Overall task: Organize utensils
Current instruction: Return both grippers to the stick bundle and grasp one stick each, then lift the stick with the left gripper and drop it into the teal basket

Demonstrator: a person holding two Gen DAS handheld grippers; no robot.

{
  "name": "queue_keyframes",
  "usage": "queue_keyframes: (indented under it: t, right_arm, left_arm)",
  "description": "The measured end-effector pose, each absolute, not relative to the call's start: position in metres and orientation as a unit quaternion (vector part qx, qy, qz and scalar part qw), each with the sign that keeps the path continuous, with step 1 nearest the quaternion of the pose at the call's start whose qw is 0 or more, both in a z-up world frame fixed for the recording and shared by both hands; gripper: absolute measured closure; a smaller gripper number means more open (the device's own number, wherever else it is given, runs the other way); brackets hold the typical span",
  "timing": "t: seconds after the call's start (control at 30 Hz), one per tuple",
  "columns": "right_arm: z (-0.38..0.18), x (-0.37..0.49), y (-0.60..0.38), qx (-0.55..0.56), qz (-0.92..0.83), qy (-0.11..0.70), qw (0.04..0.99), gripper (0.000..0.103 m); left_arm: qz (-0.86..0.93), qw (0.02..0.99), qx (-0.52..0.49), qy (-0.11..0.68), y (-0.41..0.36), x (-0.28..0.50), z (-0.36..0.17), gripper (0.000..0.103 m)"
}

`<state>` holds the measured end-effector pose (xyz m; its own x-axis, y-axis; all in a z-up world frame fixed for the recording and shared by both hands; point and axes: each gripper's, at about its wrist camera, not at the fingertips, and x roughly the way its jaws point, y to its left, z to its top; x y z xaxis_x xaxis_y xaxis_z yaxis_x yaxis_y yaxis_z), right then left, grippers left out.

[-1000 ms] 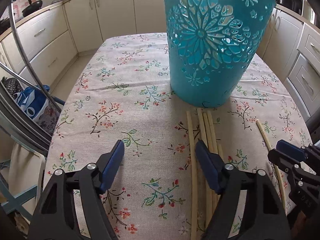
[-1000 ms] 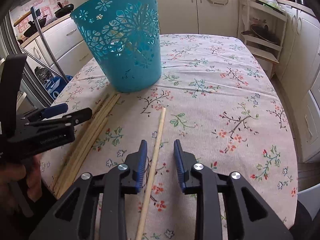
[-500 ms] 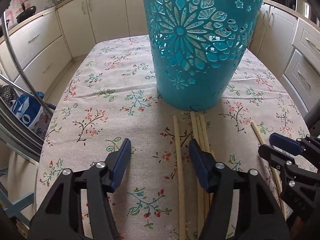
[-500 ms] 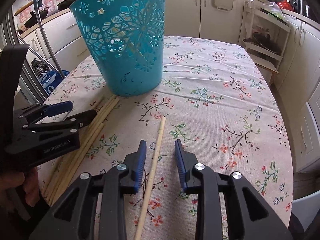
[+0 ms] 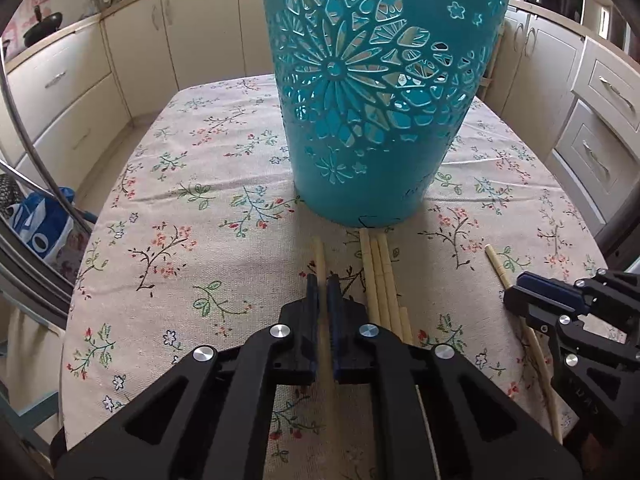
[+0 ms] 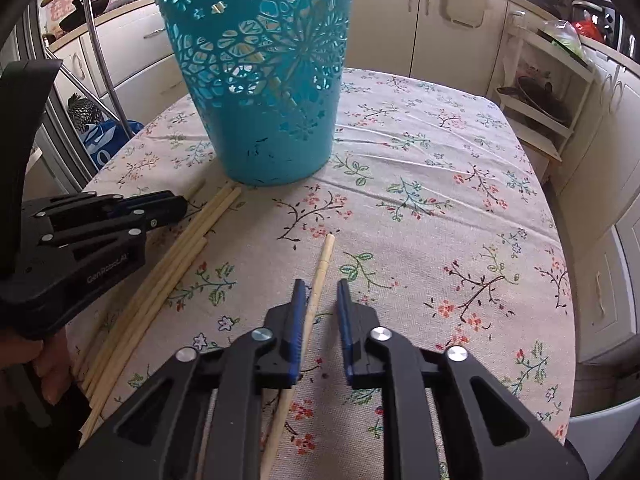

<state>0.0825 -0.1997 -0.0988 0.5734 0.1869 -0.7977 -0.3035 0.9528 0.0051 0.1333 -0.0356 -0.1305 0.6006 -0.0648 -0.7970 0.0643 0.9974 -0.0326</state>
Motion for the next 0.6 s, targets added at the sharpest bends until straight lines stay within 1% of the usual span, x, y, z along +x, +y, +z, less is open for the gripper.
queue_keyframes:
  t: [0.07, 0.2, 0.33, 0.5, 0.6]
  right_arm:
    - [-0.099, 0.082, -0.205, -0.049, 0.137, 0.442, 0.885, 0.095]
    - [-0.099, 0.075, -0.213, -0.024, 0.129, 0.439, 0.889, 0.097]
    - [-0.100, 0.067, -0.219, 0.005, 0.125, 0.433, 0.893, 0.097]
    - [-0.103, 0.062, -0.232, 0.055, 0.129, 0.420, 0.897, 0.097]
    - [-0.103, 0.061, -0.232, 0.053, 0.128, 0.413, 0.900, 0.097]
  left_arm:
    - [-0.042, 0.898, -0.018, 0.438, -0.030, 0.128, -0.125, 0.099]
    - [-0.053, 0.915, -0.059, 0.396, -0.013, 0.109, -0.101, 0.099]
    - [-0.074, 0.939, -0.105, 0.319, 0.002, 0.089, -0.064, 0.099]
    - [-0.094, 0.963, -0.129, 0.217, 0.007, 0.078, -0.004, 0.099]
    - [-0.104, 0.971, -0.139, 0.163, 0.008, 0.078, 0.033, 0.099]
